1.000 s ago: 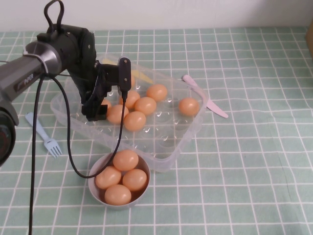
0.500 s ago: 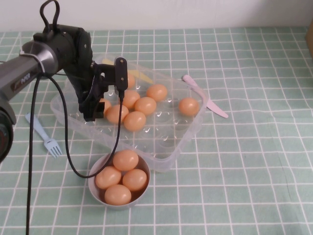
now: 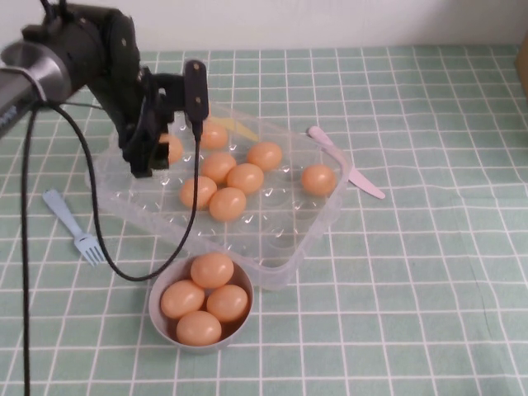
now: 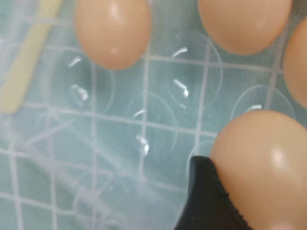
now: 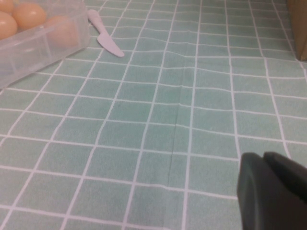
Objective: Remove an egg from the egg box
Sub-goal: Pick up the egg from the plastic box, then place the egg in the bowl
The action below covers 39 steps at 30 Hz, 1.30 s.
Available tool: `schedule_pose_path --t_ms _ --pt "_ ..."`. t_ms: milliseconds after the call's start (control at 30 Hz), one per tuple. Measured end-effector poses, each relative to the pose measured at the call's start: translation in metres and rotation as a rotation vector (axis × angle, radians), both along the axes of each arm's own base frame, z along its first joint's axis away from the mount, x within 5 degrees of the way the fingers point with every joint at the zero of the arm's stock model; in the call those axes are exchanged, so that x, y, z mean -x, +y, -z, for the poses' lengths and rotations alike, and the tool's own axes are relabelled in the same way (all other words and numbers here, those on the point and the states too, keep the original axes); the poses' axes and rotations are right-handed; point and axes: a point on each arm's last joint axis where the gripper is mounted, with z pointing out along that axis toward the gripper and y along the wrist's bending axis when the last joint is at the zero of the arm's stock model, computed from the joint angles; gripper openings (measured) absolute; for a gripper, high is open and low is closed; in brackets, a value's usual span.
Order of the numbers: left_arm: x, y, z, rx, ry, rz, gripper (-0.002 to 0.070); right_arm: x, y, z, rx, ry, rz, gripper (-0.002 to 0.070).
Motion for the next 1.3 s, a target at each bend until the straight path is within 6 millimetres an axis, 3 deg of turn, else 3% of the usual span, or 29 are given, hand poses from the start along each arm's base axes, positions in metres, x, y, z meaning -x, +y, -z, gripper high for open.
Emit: schedule_pose_path --t_ms 167,333,500,667,800,933,1300 --pt "0.021 0.007 -0.043 0.027 -0.014 -0.055 0.0358 0.000 0.000 0.000 0.000 0.000 0.000 -0.0017" --pt "0.057 0.014 -0.089 0.129 -0.006 -0.232 0.0358 0.000 0.000 0.000 0.000 0.000 0.000 -0.0017" --pt "0.108 0.014 -0.106 0.221 0.026 -0.382 0.0358 0.000 0.000 0.000 0.000 0.000 0.000 -0.0017" --pt "0.161 0.010 -0.094 0.237 0.109 -0.447 0.0358 0.000 0.000 0.000 0.000 0.000 0.000 -0.0017" --pt "0.182 0.005 -0.068 0.213 0.217 -0.514 0.0358 0.000 0.000 0.000 0.000 0.000 0.000 -0.0017" --pt "0.186 0.004 -0.046 0.225 0.271 -0.564 0.0358 0.000 0.000 0.000 0.000 0.000 0.000 -0.0017" --pt "0.170 -0.016 -0.005 0.289 0.413 -0.743 0.0358 0.000 0.000 0.000 0.000 0.000 0.000 -0.0017"
